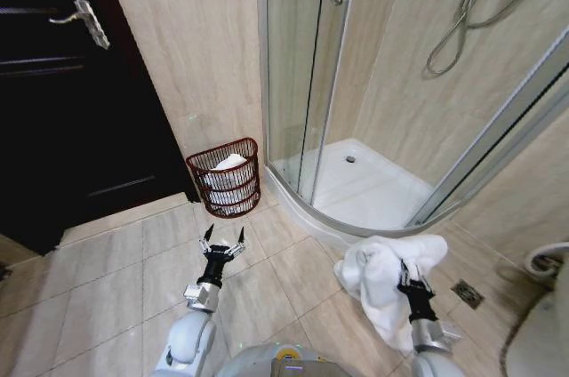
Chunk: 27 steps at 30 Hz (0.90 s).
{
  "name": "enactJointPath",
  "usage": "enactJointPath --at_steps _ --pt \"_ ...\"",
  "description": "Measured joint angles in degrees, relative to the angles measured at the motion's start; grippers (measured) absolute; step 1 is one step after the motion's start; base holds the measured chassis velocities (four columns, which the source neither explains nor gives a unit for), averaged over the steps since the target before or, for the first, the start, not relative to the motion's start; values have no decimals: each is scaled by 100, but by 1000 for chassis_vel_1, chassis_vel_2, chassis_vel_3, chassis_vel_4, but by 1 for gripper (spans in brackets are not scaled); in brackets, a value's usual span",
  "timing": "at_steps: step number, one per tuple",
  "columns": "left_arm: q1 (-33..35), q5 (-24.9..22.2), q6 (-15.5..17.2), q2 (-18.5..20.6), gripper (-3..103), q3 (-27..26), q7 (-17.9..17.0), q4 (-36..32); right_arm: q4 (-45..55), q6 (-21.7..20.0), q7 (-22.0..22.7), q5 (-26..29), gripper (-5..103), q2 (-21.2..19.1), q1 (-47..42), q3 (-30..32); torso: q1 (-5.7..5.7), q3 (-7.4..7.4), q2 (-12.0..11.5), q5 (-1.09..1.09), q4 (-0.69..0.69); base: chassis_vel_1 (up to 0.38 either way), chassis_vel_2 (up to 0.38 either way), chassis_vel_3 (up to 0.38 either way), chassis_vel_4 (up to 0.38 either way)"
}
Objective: Discard the used towel into the hamper.
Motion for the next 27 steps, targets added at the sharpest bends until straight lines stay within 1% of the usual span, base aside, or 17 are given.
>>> enactJointPath --at_steps 1,2,3,5,6,8,17,27 --pt "3 -12 0 -5 100 0 3 -27 206 -21 0 -92 14 38 -40 -6 0 0 0 0 0 0 0 0 0" --pt "3 -12 0 -5 100 0 3 -27 206 -21 0 -92 14 38 -40 -6 0 0 0 0 0 0 0 0 0" --pt "8 -23 0 -6 100 -1 6 -43 357 -44 2 -155 14 65 -67 -26 0 0 0 -4 0 0 0 0 0" --pt "23 -49 0 2 100 -23 12 -62 651 -76 33 -356 14 138 -89 -74 0 0 0 0 1 0 0 0 0" --pt "23 -49 0 2 100 -23 12 -62 651 -76 33 -356 14 138 -89 -74 0 0 0 0 1 0 0 0 0" --pt "25 -77 -2 24 100 -49 24 -66 875 -93 69 -575 14 184 -74 -149 0 0 0 -2 0 0 0 0 0" --pt "65 -126 -3 5 100 -92 34 -158 1065 -233 152 -706 14 198 113 -448 0 0 0 0 1 16 21 -17 -19" --pt "129 -166 56 28 100 -100 3 -161 1125 -278 133 -715 14 211 146 -554 0 0 0 -1 0 147 150 -144 -160"
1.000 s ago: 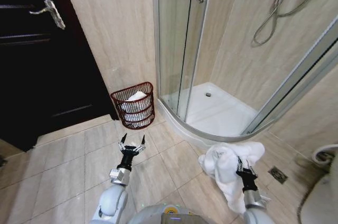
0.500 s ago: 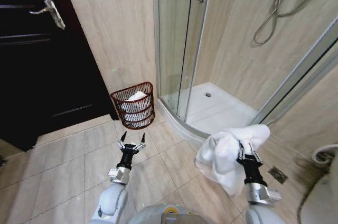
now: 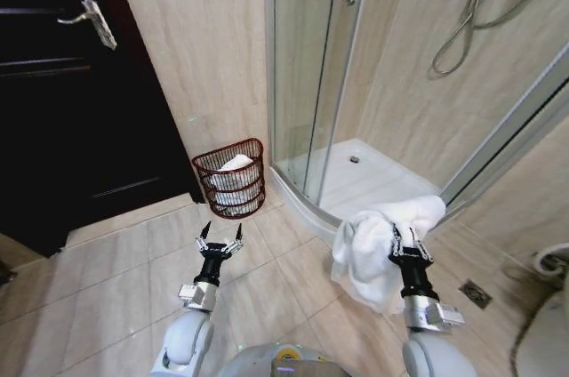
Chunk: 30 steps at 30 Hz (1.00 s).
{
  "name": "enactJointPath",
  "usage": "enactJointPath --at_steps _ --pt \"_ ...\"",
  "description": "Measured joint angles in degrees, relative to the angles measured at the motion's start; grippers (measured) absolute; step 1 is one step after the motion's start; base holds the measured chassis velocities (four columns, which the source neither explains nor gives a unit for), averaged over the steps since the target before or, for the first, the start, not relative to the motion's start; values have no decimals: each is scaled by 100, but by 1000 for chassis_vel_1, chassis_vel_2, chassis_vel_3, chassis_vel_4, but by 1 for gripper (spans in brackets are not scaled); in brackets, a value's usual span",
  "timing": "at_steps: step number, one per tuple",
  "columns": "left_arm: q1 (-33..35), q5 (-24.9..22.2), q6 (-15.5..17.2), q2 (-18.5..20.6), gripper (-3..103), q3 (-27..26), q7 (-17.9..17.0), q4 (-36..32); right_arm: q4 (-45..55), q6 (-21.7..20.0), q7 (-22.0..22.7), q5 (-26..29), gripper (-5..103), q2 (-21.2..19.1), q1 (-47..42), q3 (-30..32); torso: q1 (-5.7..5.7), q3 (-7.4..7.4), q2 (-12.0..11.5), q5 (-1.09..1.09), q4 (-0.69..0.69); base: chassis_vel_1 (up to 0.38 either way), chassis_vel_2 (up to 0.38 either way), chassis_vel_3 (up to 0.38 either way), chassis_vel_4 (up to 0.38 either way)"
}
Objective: Discard the used towel into the hamper.
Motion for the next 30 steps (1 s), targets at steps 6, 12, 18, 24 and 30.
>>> enactJointPath --at_steps 6,12,18,24,30 --pt "22 7 59 -1 100 6 11 6 -7 31 -58 -121 14 41 -4 -75 0 0 0 -1 0 150 146 -125 -130" --pt "23 18 65 -39 100 -3 14 34 -47 -21 -62 -128 14 15 95 -137 0 0 0 1 -1 7 17 26 24" --pt "33 40 62 -98 100 -11 10 71 -184 -73 -61 -111 14 -73 214 -153 0 0 0 2 1 13 32 89 84" --pt "1 113 61 -144 100 35 3 126 -260 -64 -68 -51 14 -153 174 -106 1 0 0 1 0 86 105 82 79" --pt "-1 134 45 -158 100 57 -2 147 -284 -69 -65 -50 14 -200 168 -51 0 0 0 1 0 100 117 98 107"
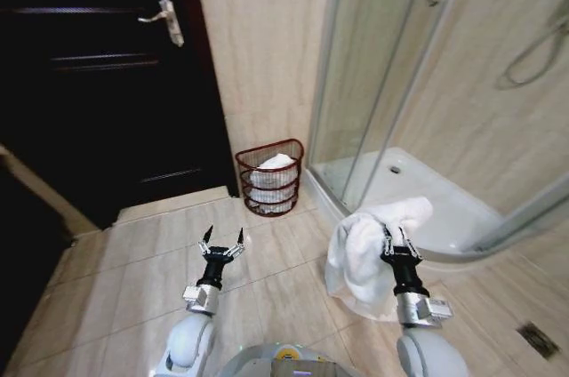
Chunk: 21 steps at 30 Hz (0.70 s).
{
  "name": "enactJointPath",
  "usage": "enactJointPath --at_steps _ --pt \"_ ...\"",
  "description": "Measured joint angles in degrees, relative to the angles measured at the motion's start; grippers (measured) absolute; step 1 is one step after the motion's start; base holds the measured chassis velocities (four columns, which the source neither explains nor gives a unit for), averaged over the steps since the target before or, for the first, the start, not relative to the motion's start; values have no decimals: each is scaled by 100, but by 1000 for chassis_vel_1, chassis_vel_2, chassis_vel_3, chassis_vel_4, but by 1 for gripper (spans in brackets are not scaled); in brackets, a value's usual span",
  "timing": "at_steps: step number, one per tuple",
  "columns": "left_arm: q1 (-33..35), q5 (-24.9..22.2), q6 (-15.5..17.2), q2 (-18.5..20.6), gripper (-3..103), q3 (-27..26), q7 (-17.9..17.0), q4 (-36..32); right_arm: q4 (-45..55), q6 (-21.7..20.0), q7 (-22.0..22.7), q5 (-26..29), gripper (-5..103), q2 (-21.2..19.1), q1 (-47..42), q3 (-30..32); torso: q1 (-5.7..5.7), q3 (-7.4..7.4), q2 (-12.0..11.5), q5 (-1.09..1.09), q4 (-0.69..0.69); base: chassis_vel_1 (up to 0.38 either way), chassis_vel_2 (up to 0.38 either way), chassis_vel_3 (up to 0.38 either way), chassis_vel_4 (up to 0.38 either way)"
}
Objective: Discard the used towel into the hamper.
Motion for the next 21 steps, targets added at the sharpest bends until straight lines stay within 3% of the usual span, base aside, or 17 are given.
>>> enactJointPath --at_steps 10,21 --pt "-61 83 -178 -10 100 109 -267 120 -71 -120 9 -34 14 -27 59 7 0 0 0 0 -1 60 55 57 66" --pt "-52 60 -123 3 100 103 -276 156 -121 -86 -15 -16 14 -3 99 -26 0 0 0 -2 2 129 123 -122 -118"
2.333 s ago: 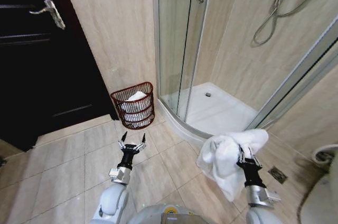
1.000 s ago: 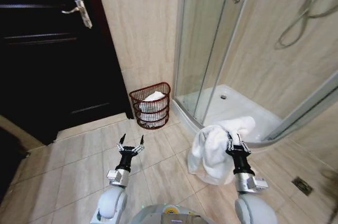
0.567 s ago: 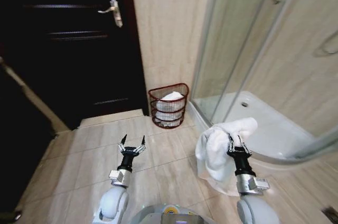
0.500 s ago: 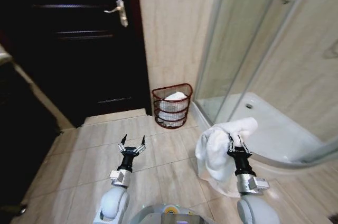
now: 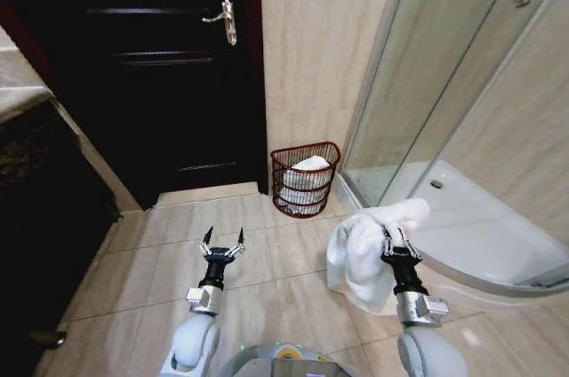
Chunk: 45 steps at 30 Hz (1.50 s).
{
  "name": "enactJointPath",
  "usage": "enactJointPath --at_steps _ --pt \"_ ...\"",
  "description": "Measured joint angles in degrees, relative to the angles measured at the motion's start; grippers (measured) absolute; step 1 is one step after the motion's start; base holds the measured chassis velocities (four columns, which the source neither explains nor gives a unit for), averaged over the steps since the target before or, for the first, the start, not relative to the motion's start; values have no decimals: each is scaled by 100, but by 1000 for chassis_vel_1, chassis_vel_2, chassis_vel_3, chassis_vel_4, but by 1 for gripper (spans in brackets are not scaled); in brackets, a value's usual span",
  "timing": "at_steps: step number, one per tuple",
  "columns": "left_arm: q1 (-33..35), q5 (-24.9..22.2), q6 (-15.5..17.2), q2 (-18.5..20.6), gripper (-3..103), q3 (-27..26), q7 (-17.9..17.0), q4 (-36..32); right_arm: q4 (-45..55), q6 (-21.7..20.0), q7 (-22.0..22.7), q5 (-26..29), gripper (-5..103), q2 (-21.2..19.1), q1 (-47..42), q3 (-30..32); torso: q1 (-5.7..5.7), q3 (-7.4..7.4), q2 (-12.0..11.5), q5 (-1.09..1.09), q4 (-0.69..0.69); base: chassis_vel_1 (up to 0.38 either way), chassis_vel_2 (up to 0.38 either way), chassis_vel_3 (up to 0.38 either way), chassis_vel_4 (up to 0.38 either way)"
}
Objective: Discard the used towel into the hamper.
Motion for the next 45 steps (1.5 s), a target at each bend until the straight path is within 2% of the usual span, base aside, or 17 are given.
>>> enactJointPath --at_steps 12,24,37,38,41,44,45 --pt "-142 28 -148 15 100 113 -123 116 -152 192 -20 71 14 26 105 -8 0 0 0 3 -2 20 20 -16 4" --pt "-244 28 -72 50 100 155 -115 146 -177 198 -67 112 14 86 150 -12 0 0 0 1 -2 -18 26 21 -24" --pt "-320 23 -36 62 100 213 -108 171 -172 198 -65 109 14 104 190 -17 0 1 0 4 -1 -189 181 175 -185" --pt "-320 21 -35 65 100 213 -108 171 -170 198 -64 106 14 111 196 -23 1 1 0 -1 -1 -213 215 198 -195" --pt "-321 19 -35 67 100 212 -107 171 -159 206 -62 108 14 125 214 -40 1 1 0 5 -1 -204 205 200 -197" --pt "-316 15 -35 66 100 213 -107 177 -124 212 -65 111 14 126 233 -56 2 2 -1 -1 -2 -140 162 156 -140" --pt "-308 15 -36 64 100 212 -107 186 -83 207 -71 125 14 125 252 -67 3 2 -1 4 -1 -102 66 89 -81"
